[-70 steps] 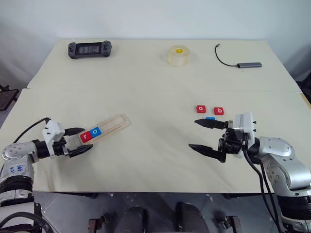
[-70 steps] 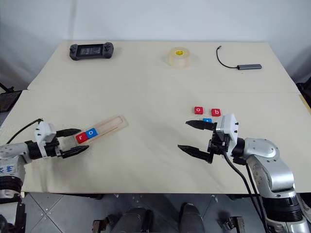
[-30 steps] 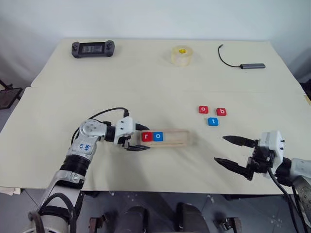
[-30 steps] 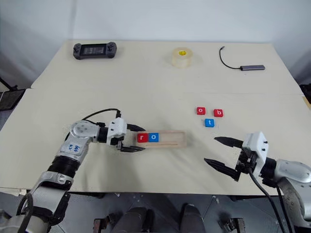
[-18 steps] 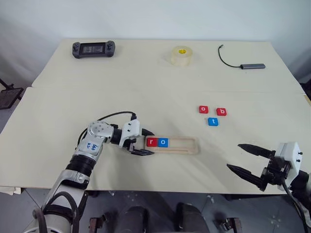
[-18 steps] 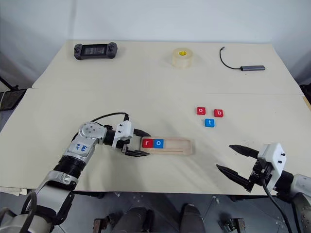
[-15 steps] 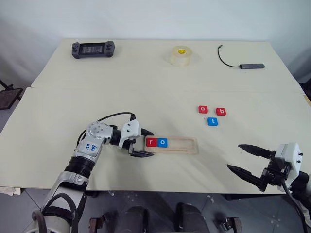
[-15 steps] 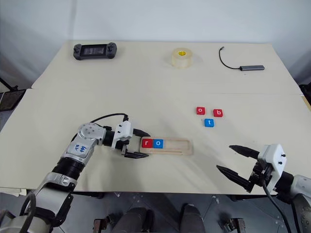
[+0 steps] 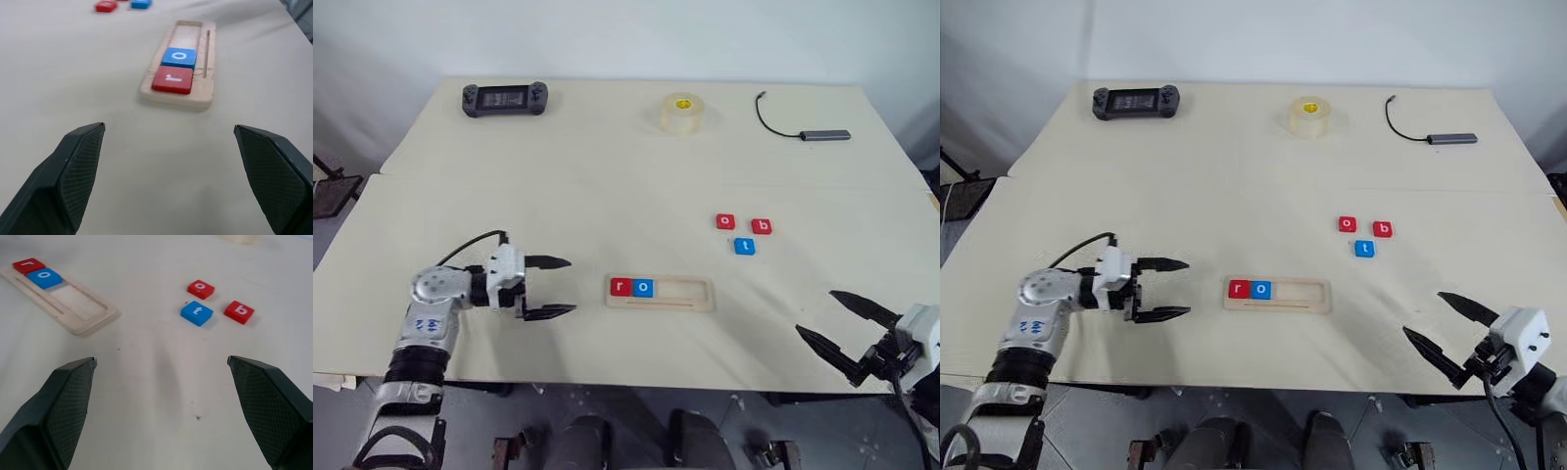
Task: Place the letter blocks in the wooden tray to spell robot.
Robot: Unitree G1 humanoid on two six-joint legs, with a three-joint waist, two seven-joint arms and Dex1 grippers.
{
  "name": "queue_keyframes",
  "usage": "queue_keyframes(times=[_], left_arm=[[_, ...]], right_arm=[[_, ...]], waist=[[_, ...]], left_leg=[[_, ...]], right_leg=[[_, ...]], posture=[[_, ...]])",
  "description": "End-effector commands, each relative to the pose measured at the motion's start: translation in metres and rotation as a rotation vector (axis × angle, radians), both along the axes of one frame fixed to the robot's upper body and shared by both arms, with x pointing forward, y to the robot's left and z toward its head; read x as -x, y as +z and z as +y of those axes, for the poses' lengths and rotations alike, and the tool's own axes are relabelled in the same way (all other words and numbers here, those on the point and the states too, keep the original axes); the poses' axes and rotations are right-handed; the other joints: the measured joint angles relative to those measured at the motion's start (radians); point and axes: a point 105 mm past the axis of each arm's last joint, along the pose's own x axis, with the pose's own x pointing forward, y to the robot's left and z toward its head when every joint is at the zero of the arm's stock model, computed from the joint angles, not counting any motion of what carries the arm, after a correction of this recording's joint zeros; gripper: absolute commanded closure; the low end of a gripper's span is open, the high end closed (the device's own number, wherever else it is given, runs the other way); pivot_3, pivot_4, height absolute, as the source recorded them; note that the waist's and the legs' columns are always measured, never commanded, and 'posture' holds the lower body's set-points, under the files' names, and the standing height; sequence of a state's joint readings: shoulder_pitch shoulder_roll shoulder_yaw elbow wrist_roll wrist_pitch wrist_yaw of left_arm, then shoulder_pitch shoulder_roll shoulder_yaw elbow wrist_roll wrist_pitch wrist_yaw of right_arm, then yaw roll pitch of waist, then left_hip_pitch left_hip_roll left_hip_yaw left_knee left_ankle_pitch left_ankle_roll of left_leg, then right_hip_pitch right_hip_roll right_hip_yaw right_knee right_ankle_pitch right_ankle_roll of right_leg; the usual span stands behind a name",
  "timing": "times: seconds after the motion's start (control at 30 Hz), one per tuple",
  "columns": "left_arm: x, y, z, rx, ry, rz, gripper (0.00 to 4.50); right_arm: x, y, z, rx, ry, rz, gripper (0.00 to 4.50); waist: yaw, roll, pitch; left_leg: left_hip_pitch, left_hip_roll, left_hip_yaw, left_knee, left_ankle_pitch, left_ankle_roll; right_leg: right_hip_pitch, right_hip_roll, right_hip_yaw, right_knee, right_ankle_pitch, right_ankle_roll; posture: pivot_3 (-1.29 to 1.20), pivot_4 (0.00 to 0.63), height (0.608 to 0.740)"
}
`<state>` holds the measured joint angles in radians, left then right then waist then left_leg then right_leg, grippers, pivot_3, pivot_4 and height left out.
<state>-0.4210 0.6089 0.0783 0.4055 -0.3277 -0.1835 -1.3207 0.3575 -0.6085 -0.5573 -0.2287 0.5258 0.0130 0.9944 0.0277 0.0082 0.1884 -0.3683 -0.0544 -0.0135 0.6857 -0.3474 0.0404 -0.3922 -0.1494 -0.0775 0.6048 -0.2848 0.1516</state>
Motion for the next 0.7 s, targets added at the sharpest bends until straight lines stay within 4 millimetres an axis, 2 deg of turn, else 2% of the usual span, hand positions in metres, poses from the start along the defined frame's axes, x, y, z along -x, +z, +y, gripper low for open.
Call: queue_keyframes(times=[0.03,0.17,0.3,0.47,0.57,0.63,0.7], left_arm=[[0.005,0.019,-0.003,0.095,0.016,-0.075,0.02],[0.014,0.020,-0.011,0.132,0.005,-0.025,0.02],[0.019,0.023,-0.019,0.165,0.015,-0.010,0.02],[0.023,0.021,-0.028,0.185,0.036,0.001,0.02],[0.025,0.020,-0.033,0.183,0.028,-0.001,0.02],[0.028,0.020,-0.038,0.188,0.009,-0.004,0.02],[0.028,0.021,-0.040,0.193,0.011,-0.011,0.02]], right_arm=[[0.000,0.009,-0.004,-0.013,-0.035,-0.056,0.00],[-0.016,0.020,0.011,-0.092,-0.008,-0.070,0.00],[-0.050,0.037,0.017,-0.078,-0.047,-0.025,0.00],[-0.104,0.048,0.030,-0.015,-0.163,0.141,0.00],[-0.123,0.051,0.034,0.051,-0.229,0.215,0.00],[-0.139,0.051,0.032,0.097,-0.336,0.304,0.00],[-0.147,0.051,0.037,0.117,-0.365,0.358,0.00]], waist=[[-0.001,0.000,0.000],[-0.006,0.001,0.000],[-0.015,0.002,-0.001],[-0.017,0.002,-0.001],[-0.014,0.002,-0.001],[-0.013,0.002,-0.001],[-0.008,0.002,-0.001]], left_leg=[[0.000,0.000,0.000,0.000,0.000,0.000],[0.000,0.000,0.000,0.000,0.000,0.000],[0.001,0.001,0.001,0.000,0.000,-0.001],[0.000,0.001,0.000,0.000,0.001,-0.001],[-0.002,0.002,-0.001,0.000,0.001,-0.002],[-0.002,0.001,-0.001,0.000,0.001,-0.002],[-0.003,0.001,-0.001,0.000,0.001,-0.002]], right_leg=[[0.000,0.000,0.000,0.000,0.000,0.000],[0.000,0.000,0.000,0.000,0.000,0.000],[-0.001,0.001,0.001,0.001,0.000,0.000],[-0.002,0.000,0.001,0.001,0.000,-0.001],[-0.003,0.001,0.000,0.001,-0.001,-0.001],[-0.003,0.000,0.000,0.001,-0.001,-0.002],[-0.003,0.000,0.000,0.001,-0.001,-0.002]], posture=[[0.00,0.150,0.740],[0.00,0.150,0.740],[0.00,0.150,0.740],[0.00,0.150,0.740],[0.00,0.150,0.740],[0.00,0.150,0.740],[0.00,0.150,0.740]])
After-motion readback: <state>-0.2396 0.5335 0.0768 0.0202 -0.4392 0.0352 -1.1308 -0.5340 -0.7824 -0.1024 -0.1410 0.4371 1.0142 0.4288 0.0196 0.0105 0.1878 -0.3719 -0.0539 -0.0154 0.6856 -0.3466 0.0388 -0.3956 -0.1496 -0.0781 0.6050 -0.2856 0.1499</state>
